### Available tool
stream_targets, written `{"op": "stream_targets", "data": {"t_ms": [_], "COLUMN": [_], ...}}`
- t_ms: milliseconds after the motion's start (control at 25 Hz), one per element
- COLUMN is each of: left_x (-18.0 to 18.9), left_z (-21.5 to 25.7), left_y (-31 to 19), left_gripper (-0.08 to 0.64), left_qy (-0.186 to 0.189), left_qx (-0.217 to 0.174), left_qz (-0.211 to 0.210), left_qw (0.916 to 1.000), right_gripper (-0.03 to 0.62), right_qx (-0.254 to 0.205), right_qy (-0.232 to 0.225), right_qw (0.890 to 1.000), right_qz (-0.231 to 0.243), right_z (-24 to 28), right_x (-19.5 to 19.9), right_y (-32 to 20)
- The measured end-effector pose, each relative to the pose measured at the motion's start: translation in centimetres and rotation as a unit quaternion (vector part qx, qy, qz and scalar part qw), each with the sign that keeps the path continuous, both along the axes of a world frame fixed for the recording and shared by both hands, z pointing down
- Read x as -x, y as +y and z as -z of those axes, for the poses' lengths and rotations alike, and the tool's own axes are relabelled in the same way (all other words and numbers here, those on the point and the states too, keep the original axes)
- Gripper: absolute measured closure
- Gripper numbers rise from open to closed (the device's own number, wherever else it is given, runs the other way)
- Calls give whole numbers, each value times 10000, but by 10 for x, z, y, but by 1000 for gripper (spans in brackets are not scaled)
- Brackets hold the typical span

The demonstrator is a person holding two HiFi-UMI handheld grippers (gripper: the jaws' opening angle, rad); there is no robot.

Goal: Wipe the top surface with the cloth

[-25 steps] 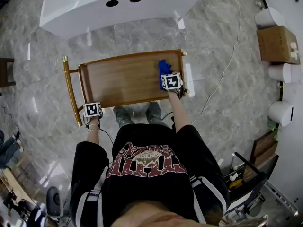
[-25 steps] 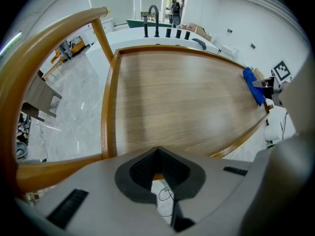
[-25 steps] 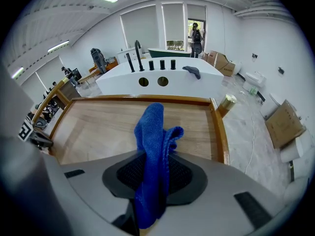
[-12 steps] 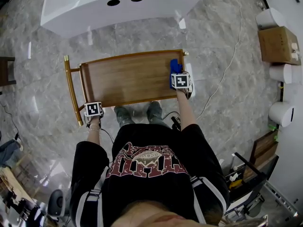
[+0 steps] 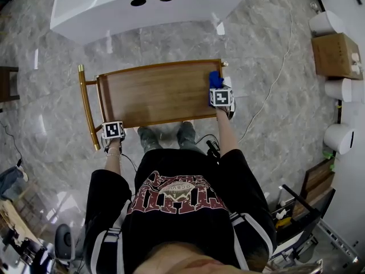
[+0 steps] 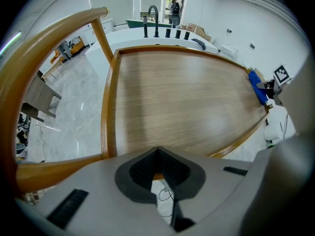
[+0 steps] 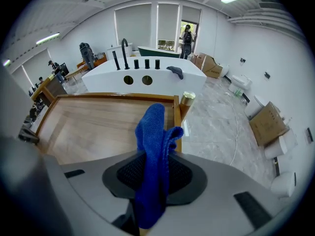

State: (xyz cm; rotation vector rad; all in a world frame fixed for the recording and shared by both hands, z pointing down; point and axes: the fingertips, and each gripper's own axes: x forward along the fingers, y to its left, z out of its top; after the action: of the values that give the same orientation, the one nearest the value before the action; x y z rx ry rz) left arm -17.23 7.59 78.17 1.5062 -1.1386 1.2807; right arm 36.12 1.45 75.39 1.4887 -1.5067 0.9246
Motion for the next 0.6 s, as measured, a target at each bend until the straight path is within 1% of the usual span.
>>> {"op": "stream_targets", "data": {"t_ms": [80,160,240,400,600], "left_x": [0,-1,0,2,0], "left_z": [0,0,0,-1,-1], "left_y": [-1,-1,0,0,2], "left_gripper": [511,511,511,511,511], "left_qy": [-24,-25,-4,-5,26], "left_qx": [-22,-29,-19,-51,-5], "left_qz": [-2,-24,-30,-71,-53], "left_qw": [10000,10000,10000,10000,10000], "right_gripper": [486,486,486,487,487], "right_qx": [-121,-276,-319,-175,-3], "right_qy": [-30,5,-42,-81,219], "right_qw": [9999,9996,9994,9998,9990], "right_qz": [-96,-86,-91,7,387], "right_z": [1,5,6,4,5], "right_x": [-2,-4,-7,-13,-11], "right_y": [1,6,15,34,38]}}
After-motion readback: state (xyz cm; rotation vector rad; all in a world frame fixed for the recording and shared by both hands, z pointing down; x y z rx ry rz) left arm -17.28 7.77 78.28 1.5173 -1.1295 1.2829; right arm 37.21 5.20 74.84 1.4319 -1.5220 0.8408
